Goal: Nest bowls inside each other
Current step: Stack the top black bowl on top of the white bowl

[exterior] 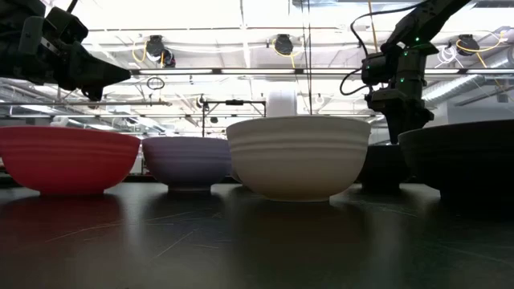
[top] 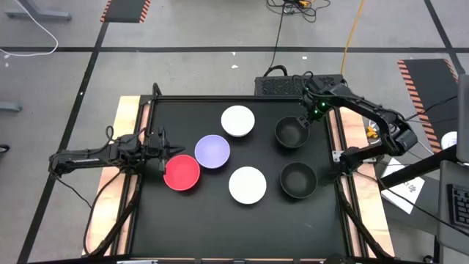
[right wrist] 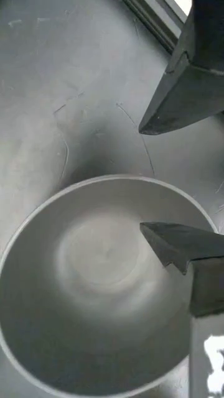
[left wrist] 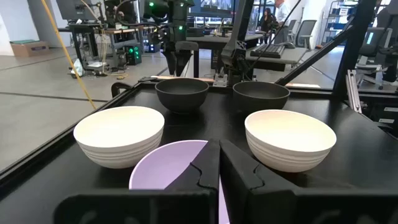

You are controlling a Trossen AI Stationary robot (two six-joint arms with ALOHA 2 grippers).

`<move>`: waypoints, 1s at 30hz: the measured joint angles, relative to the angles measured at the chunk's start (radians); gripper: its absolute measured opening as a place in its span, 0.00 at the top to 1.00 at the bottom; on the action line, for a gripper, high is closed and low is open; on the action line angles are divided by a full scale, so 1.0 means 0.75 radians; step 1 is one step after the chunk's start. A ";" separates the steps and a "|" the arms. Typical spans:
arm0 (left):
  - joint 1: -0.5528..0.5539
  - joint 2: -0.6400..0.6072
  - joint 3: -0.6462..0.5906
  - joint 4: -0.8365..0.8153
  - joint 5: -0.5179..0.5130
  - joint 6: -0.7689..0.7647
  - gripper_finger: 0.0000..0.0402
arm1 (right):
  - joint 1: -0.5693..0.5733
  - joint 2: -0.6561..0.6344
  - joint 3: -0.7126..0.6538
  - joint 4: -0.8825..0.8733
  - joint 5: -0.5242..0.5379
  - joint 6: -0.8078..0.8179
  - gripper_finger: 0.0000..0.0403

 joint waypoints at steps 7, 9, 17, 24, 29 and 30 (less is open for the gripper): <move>0.000 0.000 0.000 0.001 0.000 0.000 0.98 | 0.024 0.077 -0.001 0.012 -0.001 -0.005 0.42; 0.000 0.000 0.000 0.002 0.000 0.000 0.99 | 0.024 0.095 -0.001 0.017 0.000 -0.005 0.42; 0.000 0.000 0.000 0.000 0.000 0.000 0.95 | 0.025 0.152 -0.001 0.021 0.000 -0.038 0.48; 0.001 0.000 0.000 -0.003 0.000 -0.001 0.99 | 0.025 0.158 -0.002 0.070 0.001 -0.076 0.65; 0.000 0.000 0.000 -0.006 0.006 -0.002 0.95 | 0.024 0.157 -0.002 0.100 0.001 -0.085 0.81; 0.001 0.000 0.000 -0.008 0.008 -0.002 0.95 | 0.024 0.157 -0.002 0.102 0.001 -0.085 0.85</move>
